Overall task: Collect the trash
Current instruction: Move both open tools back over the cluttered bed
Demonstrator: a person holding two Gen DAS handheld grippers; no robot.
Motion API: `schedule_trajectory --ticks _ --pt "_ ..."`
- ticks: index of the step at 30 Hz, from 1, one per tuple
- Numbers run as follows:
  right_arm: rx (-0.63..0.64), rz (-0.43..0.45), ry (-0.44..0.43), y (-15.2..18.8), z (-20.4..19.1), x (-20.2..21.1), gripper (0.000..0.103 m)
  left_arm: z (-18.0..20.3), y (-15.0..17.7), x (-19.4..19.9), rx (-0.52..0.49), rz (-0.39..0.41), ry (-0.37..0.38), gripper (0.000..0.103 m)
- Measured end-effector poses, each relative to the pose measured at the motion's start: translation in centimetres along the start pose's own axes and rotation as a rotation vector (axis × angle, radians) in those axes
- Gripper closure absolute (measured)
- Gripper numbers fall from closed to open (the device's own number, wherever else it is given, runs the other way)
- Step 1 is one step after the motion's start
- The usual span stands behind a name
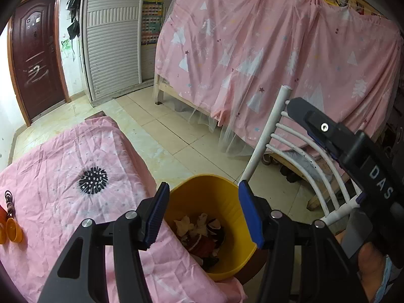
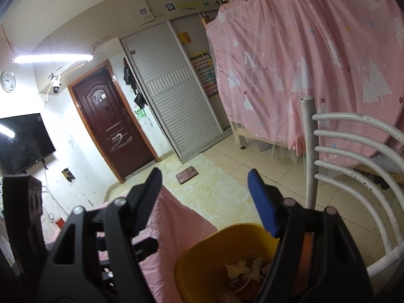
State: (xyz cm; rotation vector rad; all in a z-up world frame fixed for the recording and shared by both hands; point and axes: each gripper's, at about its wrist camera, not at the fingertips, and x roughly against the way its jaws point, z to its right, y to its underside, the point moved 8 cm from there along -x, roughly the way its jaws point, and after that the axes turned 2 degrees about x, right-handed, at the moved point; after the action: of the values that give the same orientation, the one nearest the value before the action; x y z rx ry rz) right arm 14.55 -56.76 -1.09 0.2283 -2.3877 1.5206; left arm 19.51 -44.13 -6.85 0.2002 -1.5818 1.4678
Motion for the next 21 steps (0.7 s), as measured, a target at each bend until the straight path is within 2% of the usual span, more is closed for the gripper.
schedule_trajectory --ticks 7,12,21 --pt "0.030 -0.022 -0.014 0.7 -1.5 -0.9 0.034 -1.5 -0.7 1.6 0.005 0.032 -0.023 0.053" --pt "0.052 -0.033 -0.022 1.0 -2.5 -1.3 0.028 -2.7 -1.0 2.9 0.015 0.059 -0.039 0.053" --pt "0.100 -0.071 -0.081 2.4 -5.9 -2.3 0.027 -7.0 -1.4 6.9 0.069 0.124 -0.084 0.053"
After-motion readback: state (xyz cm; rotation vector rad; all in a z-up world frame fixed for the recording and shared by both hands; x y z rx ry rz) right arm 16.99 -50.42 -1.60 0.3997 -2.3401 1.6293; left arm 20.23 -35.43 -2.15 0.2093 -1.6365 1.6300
